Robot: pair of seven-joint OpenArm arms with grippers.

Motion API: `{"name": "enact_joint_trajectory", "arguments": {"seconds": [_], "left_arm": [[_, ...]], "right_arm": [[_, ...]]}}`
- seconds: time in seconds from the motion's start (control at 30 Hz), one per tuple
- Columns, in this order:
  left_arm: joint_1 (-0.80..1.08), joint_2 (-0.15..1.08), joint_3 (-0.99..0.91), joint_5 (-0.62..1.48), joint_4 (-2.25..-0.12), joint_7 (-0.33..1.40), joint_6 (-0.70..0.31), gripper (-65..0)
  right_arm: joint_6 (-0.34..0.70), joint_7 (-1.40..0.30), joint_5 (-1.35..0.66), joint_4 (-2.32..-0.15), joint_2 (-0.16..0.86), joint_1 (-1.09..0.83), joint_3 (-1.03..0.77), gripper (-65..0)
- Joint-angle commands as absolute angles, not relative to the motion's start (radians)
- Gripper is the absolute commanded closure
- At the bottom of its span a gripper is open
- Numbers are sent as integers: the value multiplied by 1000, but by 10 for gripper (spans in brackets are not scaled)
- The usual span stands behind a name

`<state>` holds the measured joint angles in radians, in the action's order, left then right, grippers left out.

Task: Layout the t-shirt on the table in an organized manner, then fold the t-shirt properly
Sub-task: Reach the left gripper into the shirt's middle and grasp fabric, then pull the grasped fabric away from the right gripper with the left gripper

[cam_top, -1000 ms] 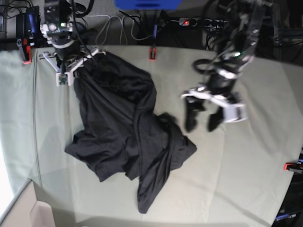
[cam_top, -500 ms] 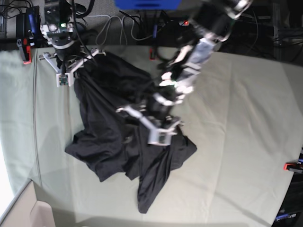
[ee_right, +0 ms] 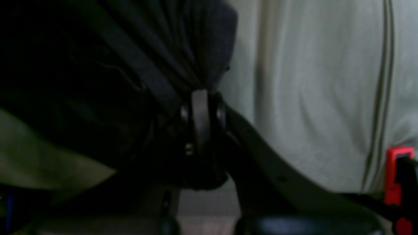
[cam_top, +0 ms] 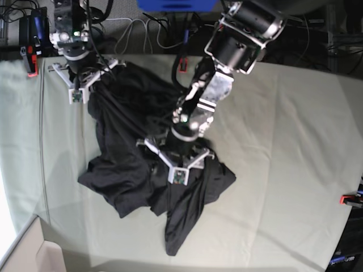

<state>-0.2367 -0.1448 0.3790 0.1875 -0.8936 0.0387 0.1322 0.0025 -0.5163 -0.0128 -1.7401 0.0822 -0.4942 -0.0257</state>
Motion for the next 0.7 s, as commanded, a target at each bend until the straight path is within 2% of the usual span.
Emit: {"name": "enact_joint_trajectory", "arguments": {"seconds": [0.0,0.27,0.33,0.47,0.5,0.6,0.67], "left_arm": [[-269,-157,381,185,-903,16,134,-402],[-315,-157,381,185,-811,104,134,-383],[-314,-157,381,185,-812,104,134,-303],[-305,-157,378,186,-817,104,139,-25],[-295,-157,378,186,-831,104,140,0],[-237,-156,329,186,-940,105,140,-27],[-183,-156,280,182,-1047,107,140,0]], "right_arm": [[1,-503,-10,-1748,84,-499,-30,0],[1,-506,-10,-1735,82,-478,-27,0],[1,-506,-10,-1735,82,-476,-27,0],[1,-501,-10,-1735,84,-476,-27,0],[1,-499,-10,-1735,85,-476,-27,0],[1,-504,-10,-1733,85,-460,-27,0],[1,-506,-10,-1733,85,-453,-28,0]]}}
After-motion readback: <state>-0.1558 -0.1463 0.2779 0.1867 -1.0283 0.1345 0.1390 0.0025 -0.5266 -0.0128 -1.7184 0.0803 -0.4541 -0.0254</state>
